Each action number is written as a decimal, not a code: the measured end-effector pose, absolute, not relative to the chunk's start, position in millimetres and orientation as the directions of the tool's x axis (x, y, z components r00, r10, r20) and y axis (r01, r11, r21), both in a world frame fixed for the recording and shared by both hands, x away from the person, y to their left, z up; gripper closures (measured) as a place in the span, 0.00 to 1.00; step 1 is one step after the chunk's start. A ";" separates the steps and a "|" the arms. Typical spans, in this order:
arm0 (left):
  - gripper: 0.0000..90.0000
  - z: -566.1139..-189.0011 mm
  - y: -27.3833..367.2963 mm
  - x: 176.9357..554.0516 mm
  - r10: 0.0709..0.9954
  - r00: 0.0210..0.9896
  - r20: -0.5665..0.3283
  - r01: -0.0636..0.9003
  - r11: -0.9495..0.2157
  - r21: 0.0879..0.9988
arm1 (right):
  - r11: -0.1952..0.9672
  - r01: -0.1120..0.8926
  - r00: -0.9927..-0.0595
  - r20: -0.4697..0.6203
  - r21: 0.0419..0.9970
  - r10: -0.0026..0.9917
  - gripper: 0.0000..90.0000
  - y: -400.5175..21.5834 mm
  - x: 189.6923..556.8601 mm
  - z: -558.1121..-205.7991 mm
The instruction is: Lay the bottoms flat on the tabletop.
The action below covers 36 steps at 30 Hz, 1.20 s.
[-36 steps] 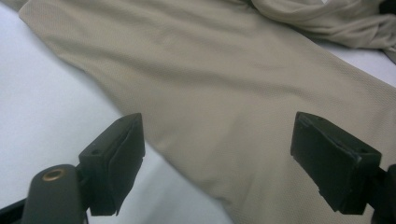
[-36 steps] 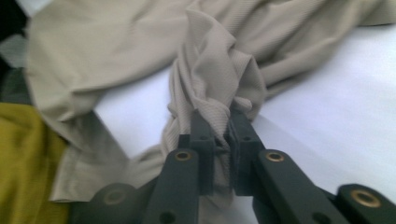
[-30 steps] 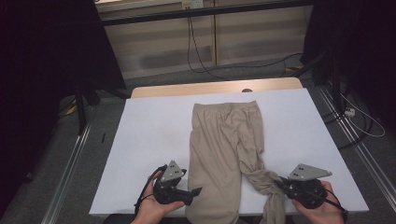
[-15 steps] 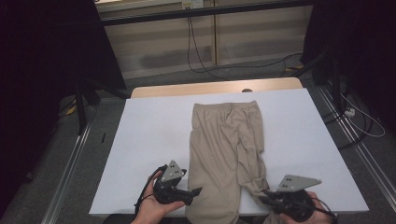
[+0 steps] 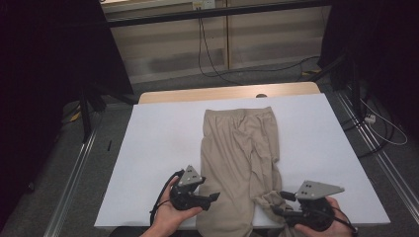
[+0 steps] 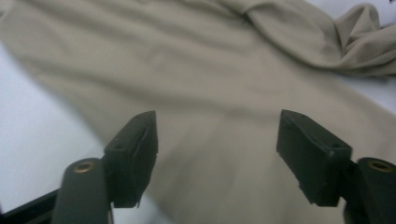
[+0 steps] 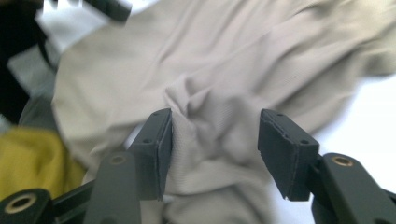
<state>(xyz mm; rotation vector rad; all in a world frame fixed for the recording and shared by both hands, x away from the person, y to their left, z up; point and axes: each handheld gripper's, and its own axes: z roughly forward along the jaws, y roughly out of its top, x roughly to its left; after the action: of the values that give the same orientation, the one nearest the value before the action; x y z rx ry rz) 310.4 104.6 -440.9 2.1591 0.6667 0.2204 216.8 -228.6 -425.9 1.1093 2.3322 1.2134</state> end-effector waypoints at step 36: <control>0.98 -431.9 3.7 310.8 0.357 0.924 -0.134 0.326 -0.554 0.766 | 0.337 0.540 -0.622 0.095 0.771 0.778 0.61 -242.9 233.7 -439.5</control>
<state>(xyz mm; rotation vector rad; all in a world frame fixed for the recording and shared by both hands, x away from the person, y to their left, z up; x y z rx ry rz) 310.8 3.7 -431.9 2.1988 0.4833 0.0461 233.7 -242.9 -439.5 1.1786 2.3153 1.1642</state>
